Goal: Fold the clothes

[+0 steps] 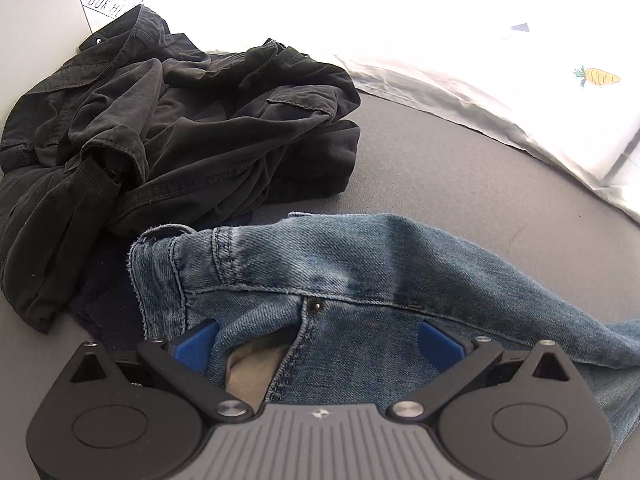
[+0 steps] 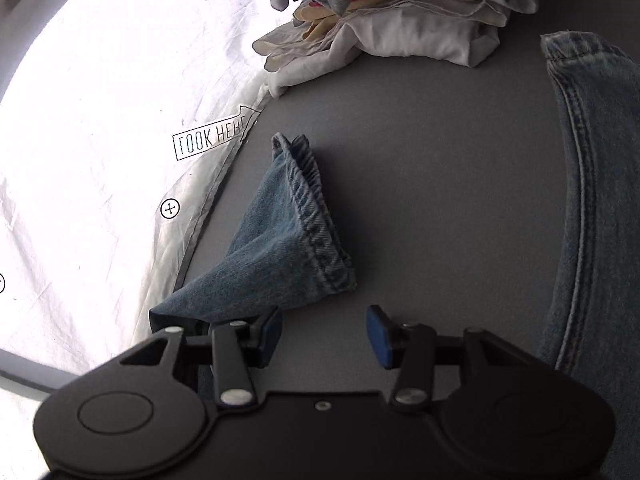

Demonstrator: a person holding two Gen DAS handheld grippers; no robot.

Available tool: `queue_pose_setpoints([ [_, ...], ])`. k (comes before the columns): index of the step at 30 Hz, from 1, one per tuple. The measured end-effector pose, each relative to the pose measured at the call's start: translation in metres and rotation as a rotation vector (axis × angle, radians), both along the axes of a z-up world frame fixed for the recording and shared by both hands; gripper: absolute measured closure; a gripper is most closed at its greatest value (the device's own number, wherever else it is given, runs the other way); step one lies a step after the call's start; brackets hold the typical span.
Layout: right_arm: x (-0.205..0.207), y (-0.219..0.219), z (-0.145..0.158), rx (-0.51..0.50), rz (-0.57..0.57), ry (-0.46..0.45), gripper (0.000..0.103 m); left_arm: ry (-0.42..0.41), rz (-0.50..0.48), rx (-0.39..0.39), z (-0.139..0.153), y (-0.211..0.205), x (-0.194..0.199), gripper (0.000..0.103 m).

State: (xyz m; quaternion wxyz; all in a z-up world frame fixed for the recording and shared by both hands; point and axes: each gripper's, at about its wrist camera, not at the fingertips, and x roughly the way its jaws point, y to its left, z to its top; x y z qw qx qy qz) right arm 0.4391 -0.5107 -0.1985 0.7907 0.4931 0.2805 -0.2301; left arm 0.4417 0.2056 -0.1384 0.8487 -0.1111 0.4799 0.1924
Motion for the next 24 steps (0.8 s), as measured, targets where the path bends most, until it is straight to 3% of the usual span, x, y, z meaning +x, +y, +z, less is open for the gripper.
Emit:
queue_pose_setpoints([
  [6, 0.033, -0.023, -0.002, 0.031, -0.025, -0.015, 0.047, 0.089, 0.080, 0.045, -0.024, 0.001, 0.021, 0.000],
  [8, 0.046, -0.031, -0.003, 0.062, -0.024, -0.005, 0.045, 0.065, 0.102, 0.048, -0.027, -0.001, 0.019, 0.000],
  [10, 0.058, -0.039, -0.004, 0.082, -0.019, 0.007, 0.060, 0.045, 0.112, 0.037, -0.029, 0.001, 0.016, 0.000],
  [11, 0.064, -0.041, -0.002, 0.085, -0.008, -0.012, 0.085, 0.036, 0.110, 0.033, -0.029, 0.002, 0.014, 0.000],
  [14, 0.082, -0.042, 0.014, 0.037, -0.008, -0.064, 0.089, 0.013, 0.096, 0.021, -0.031, 0.005, 0.009, 0.000],
  [19, 0.147, -0.036, 0.051, 0.025, -0.003, -0.259, 0.090, 0.011, 0.098, 0.022, -0.032, 0.008, 0.009, 0.000],
  [20, 0.161, -0.031, 0.056, 0.036, 0.006, -0.306, 0.087, 0.013, 0.097, 0.021, -0.032, 0.008, 0.009, 0.000],
  [21, 0.173, -0.029, 0.059, 0.053, 0.026, -0.334, 0.075, 0.015, 0.097, 0.020, -0.031, 0.008, 0.009, 0.000],
  [22, 0.186, -0.027, 0.063, 0.071, 0.046, -0.361, 0.063, 0.017, 0.096, 0.019, -0.032, 0.008, 0.011, 0.000],
  [23, 0.197, -0.021, 0.066, 0.063, 0.057, -0.361, 0.042, 0.018, 0.095, 0.019, -0.032, 0.007, 0.012, 0.000],
  [24, 0.196, -0.014, 0.070, -0.006, 0.063, -0.325, 0.044, 0.018, 0.096, 0.019, -0.032, 0.007, 0.013, 0.000],
])
